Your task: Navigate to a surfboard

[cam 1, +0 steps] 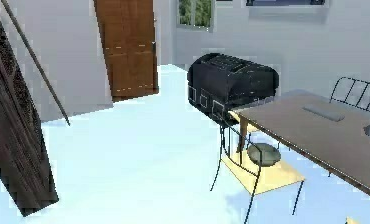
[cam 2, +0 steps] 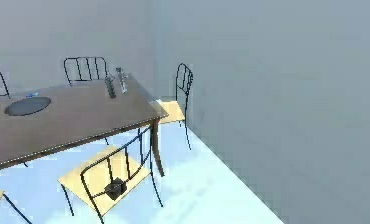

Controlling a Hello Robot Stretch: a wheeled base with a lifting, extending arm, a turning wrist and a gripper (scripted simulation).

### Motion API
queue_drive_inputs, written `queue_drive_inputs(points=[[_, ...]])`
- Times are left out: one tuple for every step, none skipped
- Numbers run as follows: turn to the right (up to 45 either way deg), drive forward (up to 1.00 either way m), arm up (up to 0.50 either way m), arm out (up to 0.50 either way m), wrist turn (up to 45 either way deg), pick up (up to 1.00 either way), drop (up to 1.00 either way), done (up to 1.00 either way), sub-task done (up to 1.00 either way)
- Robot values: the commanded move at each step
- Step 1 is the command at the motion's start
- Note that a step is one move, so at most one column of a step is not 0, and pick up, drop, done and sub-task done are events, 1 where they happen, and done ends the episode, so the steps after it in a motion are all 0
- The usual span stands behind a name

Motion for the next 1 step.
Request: queue_drive_inputs(points=[[-3.0,0.00,0.00,0.00,0.0,0.00,0.00,0.00,0.00]])
